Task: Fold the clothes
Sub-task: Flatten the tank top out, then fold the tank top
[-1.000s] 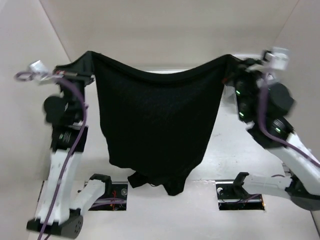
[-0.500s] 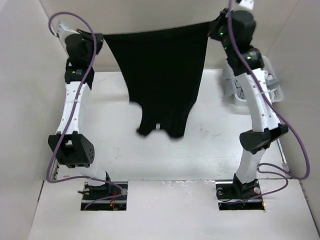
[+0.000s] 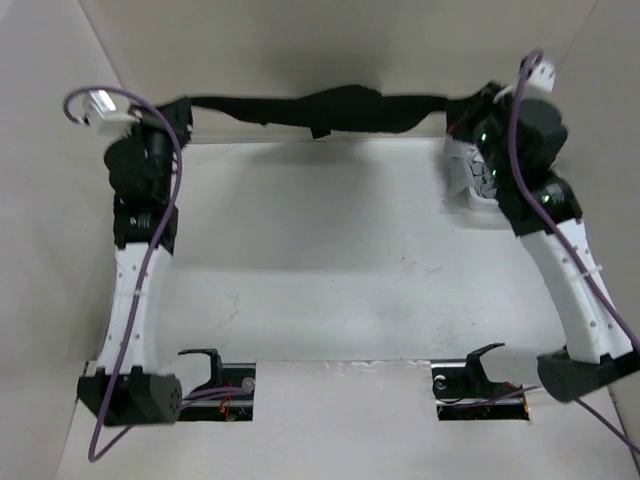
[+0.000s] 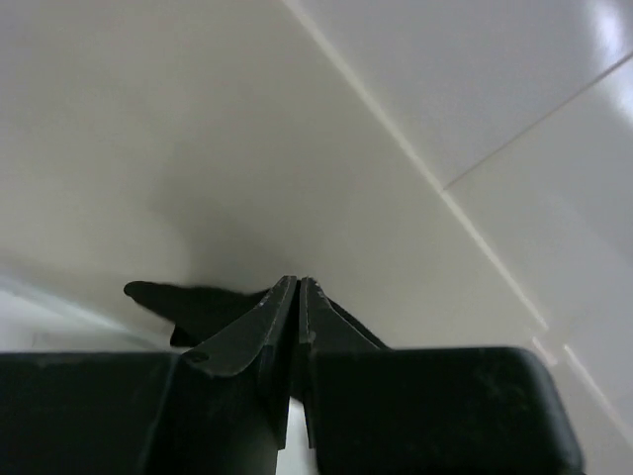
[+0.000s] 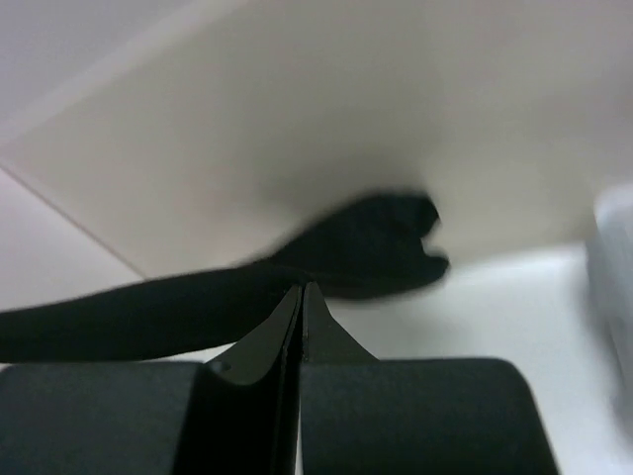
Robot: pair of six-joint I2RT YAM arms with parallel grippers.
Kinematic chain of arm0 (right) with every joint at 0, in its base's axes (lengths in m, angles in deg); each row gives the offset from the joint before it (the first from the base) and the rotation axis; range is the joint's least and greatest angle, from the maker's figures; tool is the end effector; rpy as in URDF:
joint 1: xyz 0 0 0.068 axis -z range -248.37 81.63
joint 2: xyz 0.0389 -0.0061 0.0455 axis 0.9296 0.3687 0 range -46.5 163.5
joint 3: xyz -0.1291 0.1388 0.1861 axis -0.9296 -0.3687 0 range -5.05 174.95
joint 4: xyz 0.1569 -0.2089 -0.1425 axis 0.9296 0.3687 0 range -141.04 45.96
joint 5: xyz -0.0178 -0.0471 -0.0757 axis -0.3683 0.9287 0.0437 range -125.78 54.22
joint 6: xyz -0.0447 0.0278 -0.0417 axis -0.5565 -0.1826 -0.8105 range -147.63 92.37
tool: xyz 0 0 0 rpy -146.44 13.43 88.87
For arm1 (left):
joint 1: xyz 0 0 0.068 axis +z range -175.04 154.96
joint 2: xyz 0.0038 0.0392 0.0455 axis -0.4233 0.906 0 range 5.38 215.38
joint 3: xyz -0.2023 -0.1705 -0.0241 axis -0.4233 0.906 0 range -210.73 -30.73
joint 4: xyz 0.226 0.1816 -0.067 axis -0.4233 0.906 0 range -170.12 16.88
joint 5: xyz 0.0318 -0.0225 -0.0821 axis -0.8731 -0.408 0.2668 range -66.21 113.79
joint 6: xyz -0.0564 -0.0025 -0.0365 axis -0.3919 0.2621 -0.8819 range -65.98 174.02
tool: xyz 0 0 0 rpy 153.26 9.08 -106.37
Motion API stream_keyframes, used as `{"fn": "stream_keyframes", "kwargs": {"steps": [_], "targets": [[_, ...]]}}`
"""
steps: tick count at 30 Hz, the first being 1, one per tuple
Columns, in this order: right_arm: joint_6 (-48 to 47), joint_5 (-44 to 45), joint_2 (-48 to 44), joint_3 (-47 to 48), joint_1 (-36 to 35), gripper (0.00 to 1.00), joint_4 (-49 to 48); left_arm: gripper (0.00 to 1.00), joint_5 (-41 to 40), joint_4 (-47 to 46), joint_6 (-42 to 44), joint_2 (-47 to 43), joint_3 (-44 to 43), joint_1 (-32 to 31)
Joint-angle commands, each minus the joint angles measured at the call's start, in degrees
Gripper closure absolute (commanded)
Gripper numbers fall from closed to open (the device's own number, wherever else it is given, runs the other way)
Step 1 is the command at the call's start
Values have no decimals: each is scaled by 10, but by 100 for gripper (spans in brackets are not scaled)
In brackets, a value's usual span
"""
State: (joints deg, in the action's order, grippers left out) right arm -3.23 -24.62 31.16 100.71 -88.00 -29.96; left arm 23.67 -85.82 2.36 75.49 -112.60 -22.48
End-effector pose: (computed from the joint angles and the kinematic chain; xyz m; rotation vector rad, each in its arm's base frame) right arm 0.2977 0.0952 0.5660 0.2219 1.4523 0.4868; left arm 0.3191 0.0145 0.5095 -0.5946 1.1572 -0.7355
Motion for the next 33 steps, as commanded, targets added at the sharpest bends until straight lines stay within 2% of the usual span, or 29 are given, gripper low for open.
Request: {"fn": "stream_keyframes", "kwargs": {"steps": [1,6,10,16,20,23,25,26,27,28,29,31,33], "targets": [[39,5,-98,-200,-17,100,-79,95,-28,-43,15,-91,182,-19],[79,46,-274,-507,-90,100,-119,95,-35,-22,16,-267,436,-43],[139,74,-407,-666,-166,100,-34,95,-27,132,39,-423,510,-52],[256,76,-521,-760,-294,100,131,95,-26,353,11,-563,523,-87],[339,105,-508,-748,-401,100,206,96,-56,460,-17,-620,509,-102],[390,127,-504,-746,-459,100,233,96,-90,493,-25,-654,492,-101],[383,152,-486,-738,-471,100,215,96,-101,463,-19,-631,490,-95],[356,161,-461,-728,-451,100,191,96,-100,426,-18,-606,499,-94],[314,160,-430,-714,-417,100,156,96,-100,379,-20,-572,508,-96],[217,110,-347,-679,-314,100,43,96,-110,230,-33,-460,528,-98],[207,104,-339,-676,-302,100,26,96,-112,214,-35,-447,528,-98],[159,62,-278,-653,-224,100,-70,97,-140,92,-42,-334,519,-88],[131,11,-196,-606,-135,100,-146,97,-155,-12,-45,-196,474,-88]]}}
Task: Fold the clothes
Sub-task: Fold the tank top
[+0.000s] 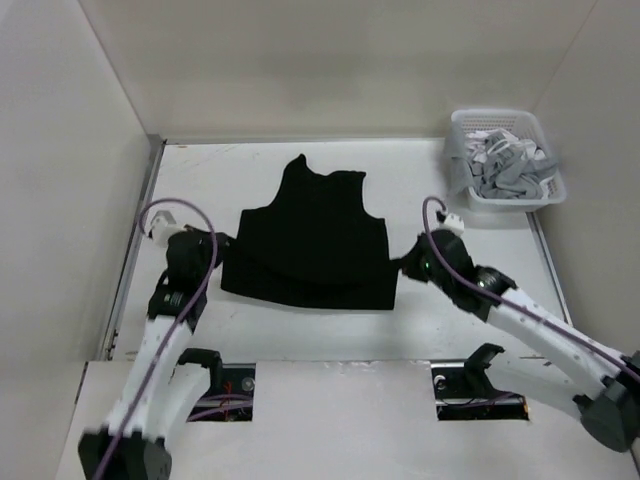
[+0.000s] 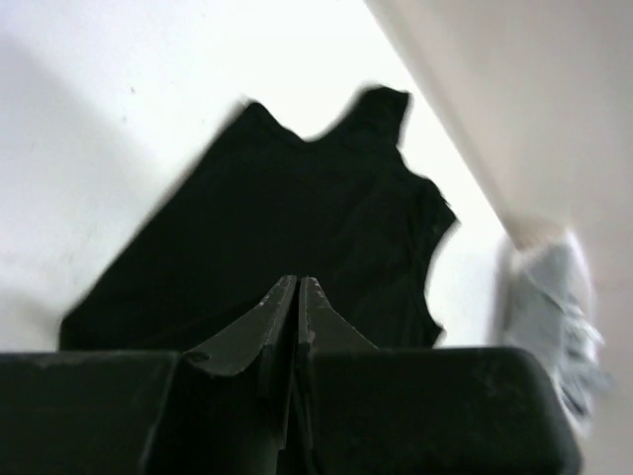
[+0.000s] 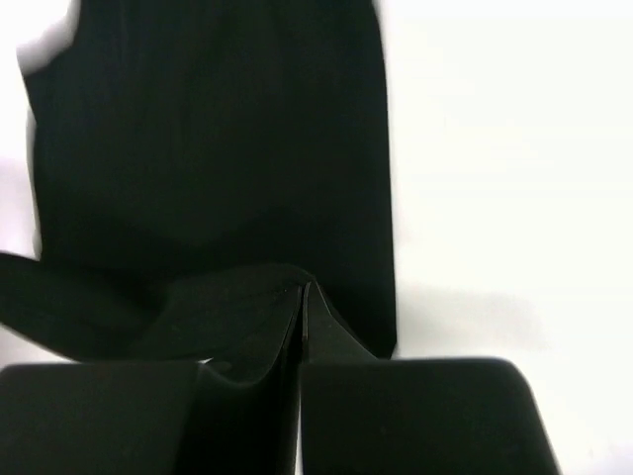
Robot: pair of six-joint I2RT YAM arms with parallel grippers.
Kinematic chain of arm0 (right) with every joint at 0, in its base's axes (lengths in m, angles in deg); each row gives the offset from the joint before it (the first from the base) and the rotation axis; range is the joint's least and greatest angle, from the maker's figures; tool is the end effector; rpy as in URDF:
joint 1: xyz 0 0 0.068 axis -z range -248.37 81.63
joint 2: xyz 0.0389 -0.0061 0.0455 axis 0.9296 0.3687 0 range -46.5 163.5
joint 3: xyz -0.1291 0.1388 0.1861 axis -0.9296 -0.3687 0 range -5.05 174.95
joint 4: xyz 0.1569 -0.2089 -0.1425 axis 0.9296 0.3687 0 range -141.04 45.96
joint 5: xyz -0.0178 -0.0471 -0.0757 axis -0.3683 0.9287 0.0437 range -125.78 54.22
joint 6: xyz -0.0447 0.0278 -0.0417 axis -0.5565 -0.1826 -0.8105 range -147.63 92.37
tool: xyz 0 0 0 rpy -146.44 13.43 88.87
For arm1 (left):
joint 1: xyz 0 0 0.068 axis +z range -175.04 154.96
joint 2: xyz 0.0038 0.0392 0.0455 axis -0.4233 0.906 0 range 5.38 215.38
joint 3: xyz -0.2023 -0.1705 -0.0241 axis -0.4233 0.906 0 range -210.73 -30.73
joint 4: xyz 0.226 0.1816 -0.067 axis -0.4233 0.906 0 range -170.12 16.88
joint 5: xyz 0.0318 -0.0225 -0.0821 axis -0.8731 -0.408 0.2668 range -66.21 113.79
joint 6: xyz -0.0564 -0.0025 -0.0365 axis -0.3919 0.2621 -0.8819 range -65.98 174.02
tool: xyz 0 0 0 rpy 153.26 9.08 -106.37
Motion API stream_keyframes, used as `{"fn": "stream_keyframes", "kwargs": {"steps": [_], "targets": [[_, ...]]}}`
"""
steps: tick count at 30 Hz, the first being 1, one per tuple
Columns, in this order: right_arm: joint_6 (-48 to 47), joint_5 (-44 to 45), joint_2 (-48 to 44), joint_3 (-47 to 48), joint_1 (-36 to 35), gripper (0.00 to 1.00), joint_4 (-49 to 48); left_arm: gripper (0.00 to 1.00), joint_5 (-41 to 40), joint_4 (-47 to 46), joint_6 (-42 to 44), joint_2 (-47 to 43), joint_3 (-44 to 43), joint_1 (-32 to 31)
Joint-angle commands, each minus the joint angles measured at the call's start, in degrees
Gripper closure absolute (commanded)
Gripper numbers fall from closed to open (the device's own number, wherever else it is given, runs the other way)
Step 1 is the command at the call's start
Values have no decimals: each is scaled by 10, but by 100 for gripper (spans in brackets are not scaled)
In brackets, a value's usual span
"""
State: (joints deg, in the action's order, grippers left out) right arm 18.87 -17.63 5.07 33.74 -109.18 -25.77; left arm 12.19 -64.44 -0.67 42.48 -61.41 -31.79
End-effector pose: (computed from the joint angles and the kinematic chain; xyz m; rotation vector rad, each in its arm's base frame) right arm 0.1989 0.1498 0.2334 0.2846 2.2234 0.4933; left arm 0.2204 -0.0152 0.2486 -0.9275 1.7527 -0.5077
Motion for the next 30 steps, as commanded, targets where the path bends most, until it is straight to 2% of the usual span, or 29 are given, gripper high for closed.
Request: {"fn": "stream_keyframes", "kwargs": {"steps": [1,5,8,10,11,12,13,14,15,17,21,22,23,26,27,30], "targets": [[-96,-84,110,93,112,100,-222,97,-40,-258,-16,200,-75,7],[-104,-138,308,258,200,100,-261,97,-31,-319,-12,416,-250,8],[-97,-167,446,397,244,100,-247,96,-26,-312,-1,552,-383,17],[-85,-183,522,482,261,100,-229,92,-11,-281,2,632,-471,28],[-83,-188,550,514,264,100,-220,86,2,-269,5,674,-514,32],[-77,-187,584,550,270,96,-211,75,23,-258,9,711,-548,34],[-70,-185,612,574,272,86,-207,64,44,-254,13,735,-566,39],[-65,-188,629,587,274,74,-203,57,57,-249,13,745,-569,42],[-64,-183,636,588,272,61,-202,53,63,-256,12,741,-552,44],[-65,-182,623,550,272,48,-210,52,56,-287,16,697,-480,46],[-60,-153,521,384,257,46,-270,59,27,-356,11,554,-263,36],[-58,-144,489,333,247,50,-297,61,14,-369,7,508,-190,25],[-54,-141,465,295,239,58,-318,62,7,-370,1,481,-150,20],[-37,-135,385,174,208,94,-368,67,-11,-371,-22,388,-13,-9],[-34,-138,365,144,201,98,-377,68,-9,-366,-17,369,14,-16],[-32,-131,314,70,176,98,-399,67,24,-348,-22,343,65,-17]]}}
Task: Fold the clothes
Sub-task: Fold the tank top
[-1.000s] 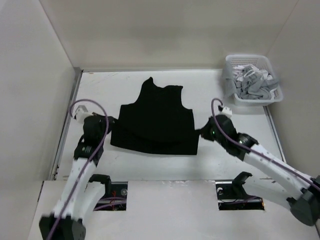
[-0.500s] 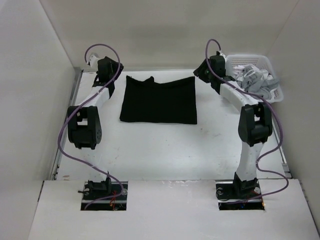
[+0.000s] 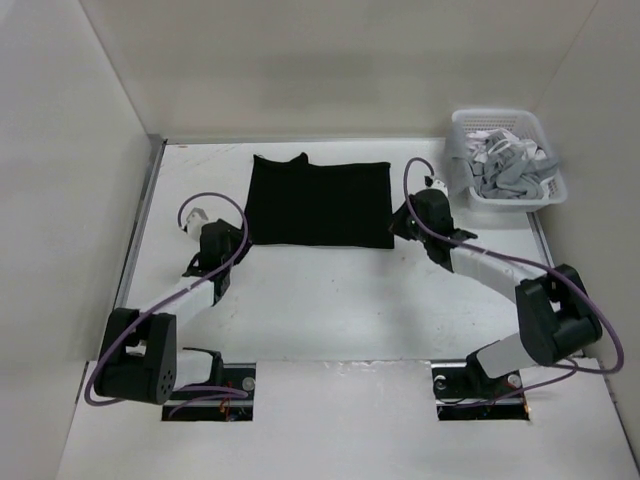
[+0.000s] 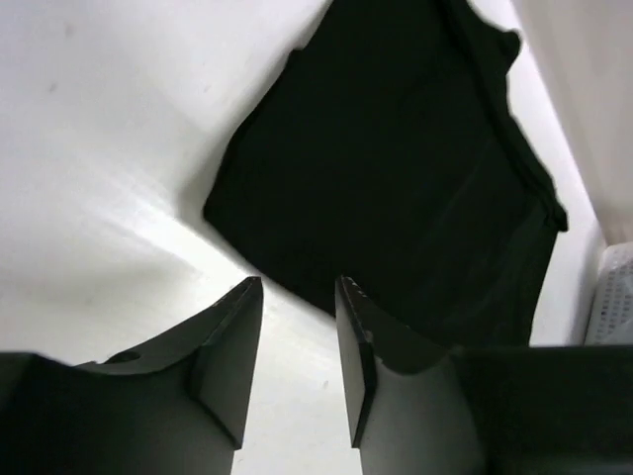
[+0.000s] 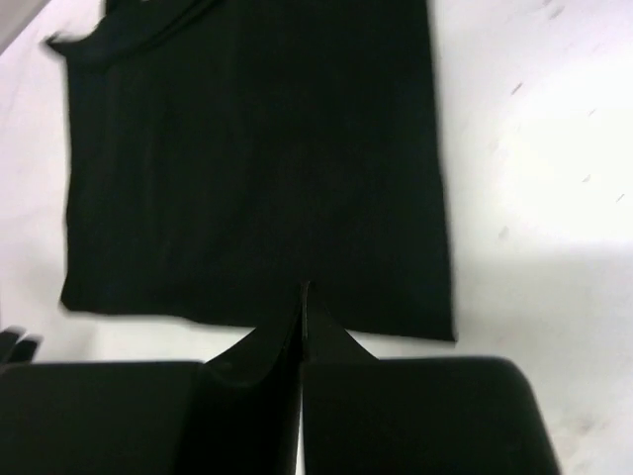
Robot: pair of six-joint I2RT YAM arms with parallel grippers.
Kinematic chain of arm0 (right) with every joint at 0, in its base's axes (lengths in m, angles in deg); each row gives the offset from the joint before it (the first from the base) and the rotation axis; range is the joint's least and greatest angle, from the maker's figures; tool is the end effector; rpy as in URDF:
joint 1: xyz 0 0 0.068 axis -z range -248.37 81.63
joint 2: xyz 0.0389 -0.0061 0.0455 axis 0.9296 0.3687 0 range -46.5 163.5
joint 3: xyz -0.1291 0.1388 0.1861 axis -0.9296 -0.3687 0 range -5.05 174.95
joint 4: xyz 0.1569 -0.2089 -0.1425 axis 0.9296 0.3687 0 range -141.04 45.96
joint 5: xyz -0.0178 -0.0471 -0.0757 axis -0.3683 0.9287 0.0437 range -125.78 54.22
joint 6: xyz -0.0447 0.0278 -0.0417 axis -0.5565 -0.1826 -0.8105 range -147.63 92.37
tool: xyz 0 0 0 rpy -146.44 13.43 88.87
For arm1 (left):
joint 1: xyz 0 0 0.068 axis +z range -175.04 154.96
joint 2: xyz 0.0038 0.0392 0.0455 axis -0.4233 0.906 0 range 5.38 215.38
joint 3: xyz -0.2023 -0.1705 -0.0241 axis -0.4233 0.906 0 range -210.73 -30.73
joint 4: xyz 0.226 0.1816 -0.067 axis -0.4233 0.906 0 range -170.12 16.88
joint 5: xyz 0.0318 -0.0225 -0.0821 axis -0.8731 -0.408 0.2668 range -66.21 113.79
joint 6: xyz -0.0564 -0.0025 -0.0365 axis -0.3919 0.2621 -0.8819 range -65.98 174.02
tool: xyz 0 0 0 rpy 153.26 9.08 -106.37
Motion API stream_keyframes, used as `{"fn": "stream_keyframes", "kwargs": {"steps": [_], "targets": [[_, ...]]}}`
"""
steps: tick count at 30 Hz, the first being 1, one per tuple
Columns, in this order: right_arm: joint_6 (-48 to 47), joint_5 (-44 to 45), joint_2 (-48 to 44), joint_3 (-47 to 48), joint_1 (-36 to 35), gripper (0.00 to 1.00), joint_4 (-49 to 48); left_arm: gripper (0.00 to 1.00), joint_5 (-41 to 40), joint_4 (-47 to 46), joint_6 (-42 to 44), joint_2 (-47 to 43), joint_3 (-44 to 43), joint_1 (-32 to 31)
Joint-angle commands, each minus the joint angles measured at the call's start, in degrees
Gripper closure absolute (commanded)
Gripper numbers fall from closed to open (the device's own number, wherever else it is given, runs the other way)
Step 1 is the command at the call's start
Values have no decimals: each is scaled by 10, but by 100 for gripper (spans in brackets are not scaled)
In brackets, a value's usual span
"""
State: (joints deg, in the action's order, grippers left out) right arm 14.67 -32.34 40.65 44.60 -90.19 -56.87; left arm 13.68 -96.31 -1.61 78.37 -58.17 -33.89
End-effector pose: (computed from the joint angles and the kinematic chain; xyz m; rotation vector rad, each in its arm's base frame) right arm 0.3512 0.1372 0.1780 0.4238 2.1400 0.5907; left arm 0.2945 -0.0363 0.1365 -0.9384 1.8942 -0.5007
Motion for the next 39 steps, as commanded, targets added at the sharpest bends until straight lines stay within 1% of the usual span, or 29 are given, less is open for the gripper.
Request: {"fn": "stream_keyframes", "kwargs": {"steps": [1,4,6,9,12,17,20,23,26,33,37,39], "targets": [[9,20,-55,-59,-20,97,-93,65,23,-33,-18,-13,44,7],[5,28,-87,-111,-31,93,-107,61,47,-69,-29,21,61,26],[4,24,-95,-135,-31,90,-117,61,67,-103,-32,48,61,41],[7,24,-101,-161,-31,80,-125,60,84,-146,-44,93,55,54],[15,33,-103,-182,-31,69,-134,61,84,-160,-59,130,44,55],[47,34,-92,-203,-14,56,-150,72,72,-191,-94,167,46,56],[69,35,-65,-204,-9,52,-161,81,70,-202,-104,176,48,65],[87,15,-31,-204,-5,47,-195,87,64,-208,-106,177,48,69],[110,3,4,-200,0,49,-221,90,62,-217,-106,177,45,67],[148,3,74,-195,11,60,-268,93,62,-231,-106,190,49,70],[161,9,97,-193,10,74,-281,95,62,-243,-109,197,52,70],[161,11,101,-192,9,84,-286,96,62,-247,-109,197,52,70]]}}
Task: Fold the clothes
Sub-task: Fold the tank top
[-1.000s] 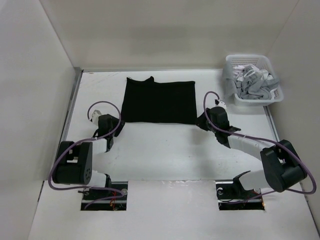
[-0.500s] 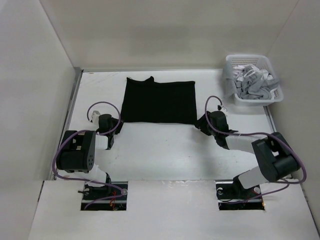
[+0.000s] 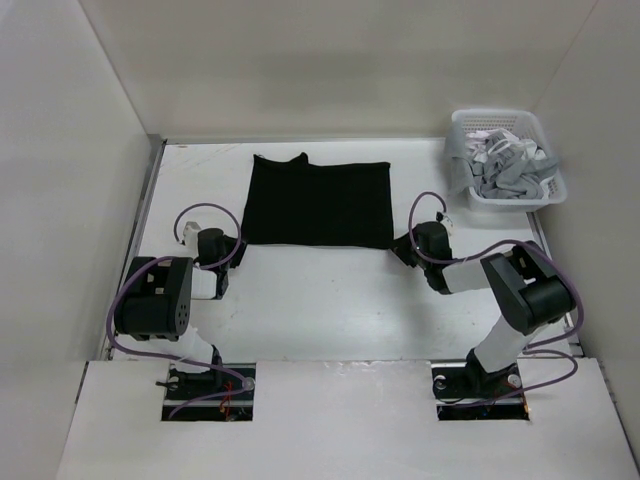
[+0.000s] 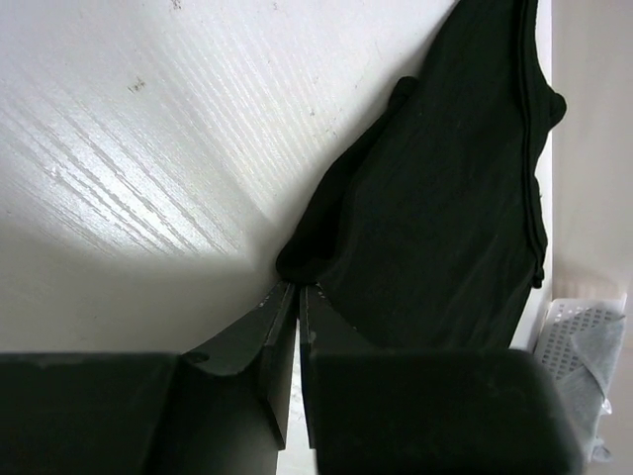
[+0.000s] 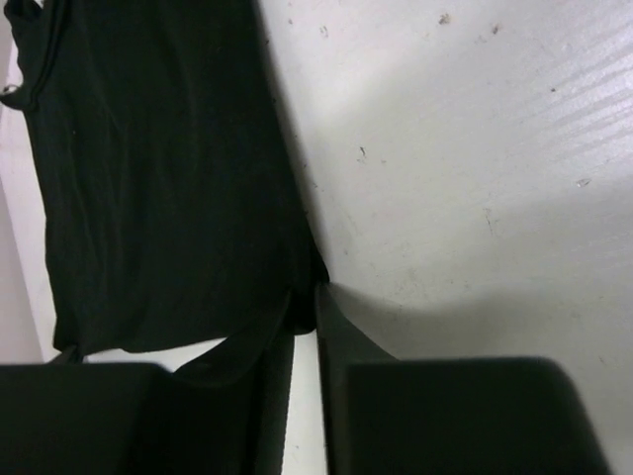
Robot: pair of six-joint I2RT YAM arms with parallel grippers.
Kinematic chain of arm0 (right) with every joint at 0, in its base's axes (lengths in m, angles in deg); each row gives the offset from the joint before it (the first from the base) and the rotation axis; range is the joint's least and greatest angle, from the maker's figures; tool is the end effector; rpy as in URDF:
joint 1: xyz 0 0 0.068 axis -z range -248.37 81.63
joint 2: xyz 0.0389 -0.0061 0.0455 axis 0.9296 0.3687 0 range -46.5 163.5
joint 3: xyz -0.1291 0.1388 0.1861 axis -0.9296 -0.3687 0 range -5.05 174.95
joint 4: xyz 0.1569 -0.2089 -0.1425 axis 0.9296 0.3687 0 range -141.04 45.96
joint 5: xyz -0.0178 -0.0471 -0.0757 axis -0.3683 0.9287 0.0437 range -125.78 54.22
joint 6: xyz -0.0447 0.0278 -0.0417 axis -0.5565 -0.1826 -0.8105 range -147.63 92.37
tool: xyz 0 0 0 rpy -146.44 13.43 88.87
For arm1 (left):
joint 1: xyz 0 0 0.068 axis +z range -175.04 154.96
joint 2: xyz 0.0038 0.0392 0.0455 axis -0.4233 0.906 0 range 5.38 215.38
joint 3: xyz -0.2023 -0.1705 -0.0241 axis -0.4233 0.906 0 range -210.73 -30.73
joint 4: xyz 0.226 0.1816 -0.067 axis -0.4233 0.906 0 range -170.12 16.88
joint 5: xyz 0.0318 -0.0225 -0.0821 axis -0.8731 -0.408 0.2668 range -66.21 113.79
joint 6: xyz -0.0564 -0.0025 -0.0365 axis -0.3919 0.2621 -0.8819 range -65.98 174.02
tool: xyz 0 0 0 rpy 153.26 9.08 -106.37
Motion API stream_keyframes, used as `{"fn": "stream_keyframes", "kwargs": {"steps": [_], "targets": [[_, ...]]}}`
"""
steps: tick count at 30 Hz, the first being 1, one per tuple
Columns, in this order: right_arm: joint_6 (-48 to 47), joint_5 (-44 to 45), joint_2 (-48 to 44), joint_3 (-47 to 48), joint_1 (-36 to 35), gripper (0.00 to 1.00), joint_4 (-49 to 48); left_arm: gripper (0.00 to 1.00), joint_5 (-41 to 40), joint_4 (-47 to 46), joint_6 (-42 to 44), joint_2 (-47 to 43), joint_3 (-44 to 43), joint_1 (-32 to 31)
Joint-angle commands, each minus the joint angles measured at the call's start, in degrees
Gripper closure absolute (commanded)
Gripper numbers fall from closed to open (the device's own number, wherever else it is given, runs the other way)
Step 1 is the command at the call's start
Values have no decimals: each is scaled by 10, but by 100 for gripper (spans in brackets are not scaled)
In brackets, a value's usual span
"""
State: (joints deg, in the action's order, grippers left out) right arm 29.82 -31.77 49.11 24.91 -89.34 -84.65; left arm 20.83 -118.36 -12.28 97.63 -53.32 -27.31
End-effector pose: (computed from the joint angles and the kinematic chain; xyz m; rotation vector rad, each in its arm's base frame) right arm 0.3044 0.1127 0.0679 0.7350 2.0927 0.7162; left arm 0.2935 -0.0088 0.0587 -1.1873 1.8389 -0.6449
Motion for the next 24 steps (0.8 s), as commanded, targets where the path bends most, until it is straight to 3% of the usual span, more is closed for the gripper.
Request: {"fn": "stream_keyframes", "kwargs": {"steps": [1,6,10,14,18,21,24], "targets": [[9,6,16,5,1,87,-10,97,-9,-28,-2,4,3,5],[-6,16,-14,4,0,99,-16,100,-10,-38,-2,-27,7,1],[-46,41,-121,-8,-17,100,31,100,-15,-20,0,-148,33,-8],[-100,86,-305,-18,-50,100,153,100,-10,141,18,-365,25,-2],[-146,144,-520,17,-110,100,335,100,-13,323,64,-580,-40,-7],[-168,208,-632,83,-177,100,456,100,-10,431,86,-670,-117,-25],[-188,277,-673,162,-258,100,532,100,-18,488,100,-708,-184,-47]]}}
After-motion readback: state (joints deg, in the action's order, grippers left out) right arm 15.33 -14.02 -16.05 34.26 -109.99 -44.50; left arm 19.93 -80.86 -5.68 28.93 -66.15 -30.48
